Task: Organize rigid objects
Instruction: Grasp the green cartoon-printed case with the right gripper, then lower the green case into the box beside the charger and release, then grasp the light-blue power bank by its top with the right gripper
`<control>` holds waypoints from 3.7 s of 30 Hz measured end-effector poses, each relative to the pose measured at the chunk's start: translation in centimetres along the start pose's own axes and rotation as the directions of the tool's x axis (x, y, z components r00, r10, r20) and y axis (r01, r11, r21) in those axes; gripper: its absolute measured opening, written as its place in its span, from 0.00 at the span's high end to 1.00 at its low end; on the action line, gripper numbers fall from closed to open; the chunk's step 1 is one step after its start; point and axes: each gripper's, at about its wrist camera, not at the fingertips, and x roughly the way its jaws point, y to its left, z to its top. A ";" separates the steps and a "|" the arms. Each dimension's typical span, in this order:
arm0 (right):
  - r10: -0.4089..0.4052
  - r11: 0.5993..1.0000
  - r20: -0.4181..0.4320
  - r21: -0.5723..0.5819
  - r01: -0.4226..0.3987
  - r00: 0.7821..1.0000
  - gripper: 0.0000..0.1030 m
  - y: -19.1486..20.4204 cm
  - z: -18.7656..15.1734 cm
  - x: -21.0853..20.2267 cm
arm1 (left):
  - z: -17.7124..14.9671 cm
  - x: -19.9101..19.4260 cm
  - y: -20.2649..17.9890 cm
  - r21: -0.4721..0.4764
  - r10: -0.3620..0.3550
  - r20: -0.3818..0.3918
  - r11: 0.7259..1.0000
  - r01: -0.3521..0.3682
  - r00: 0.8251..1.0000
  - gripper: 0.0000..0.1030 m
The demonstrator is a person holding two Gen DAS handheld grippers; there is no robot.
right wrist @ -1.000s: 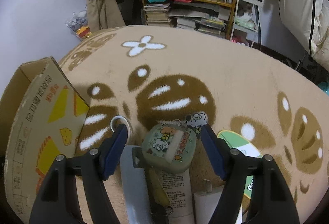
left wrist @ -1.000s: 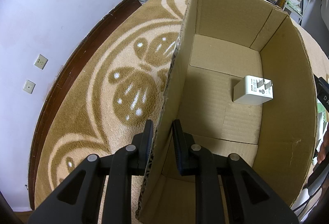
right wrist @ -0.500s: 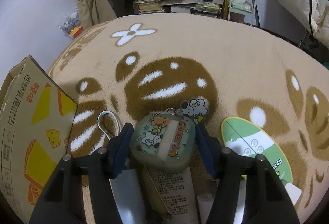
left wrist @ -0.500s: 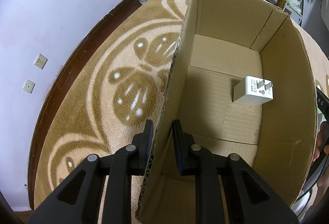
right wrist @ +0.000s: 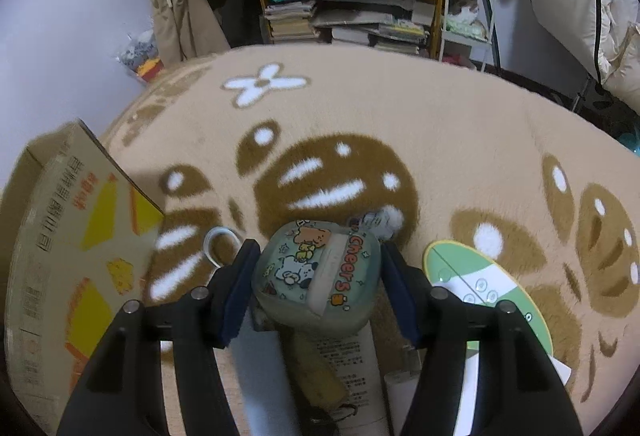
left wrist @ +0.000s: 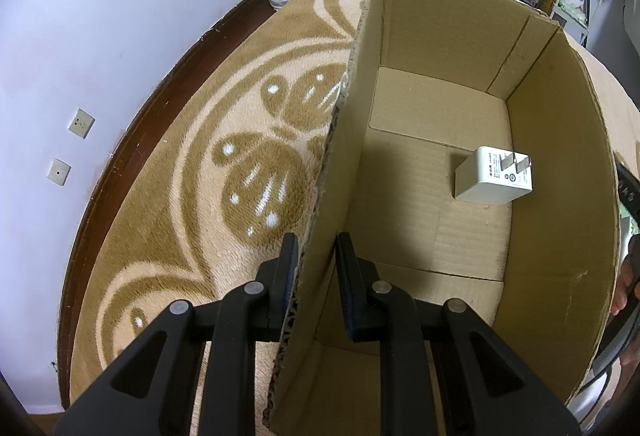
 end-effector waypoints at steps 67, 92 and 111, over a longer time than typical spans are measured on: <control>0.388 0.899 0.111 -0.264 -0.350 0.915 0.37 13.4 -0.7 -9.6 | -0.3 0.1 -0.8 0.058 0.048 0.029 0.997 -0.050 0.998 0.81; 0.186 0.977 0.115 -0.128 -0.171 0.976 0.24 5.4 0.8 -7.0 | -0.4 0.1 -1.0 0.062 0.057 0.030 0.996 -0.058 0.998 0.81; 0.136 0.989 -0.077 -0.053 -0.141 0.988 0.44 3.0 -1.5 -1.4 | -0.4 0.1 -0.9 0.060 0.055 0.029 0.997 -0.057 0.998 0.81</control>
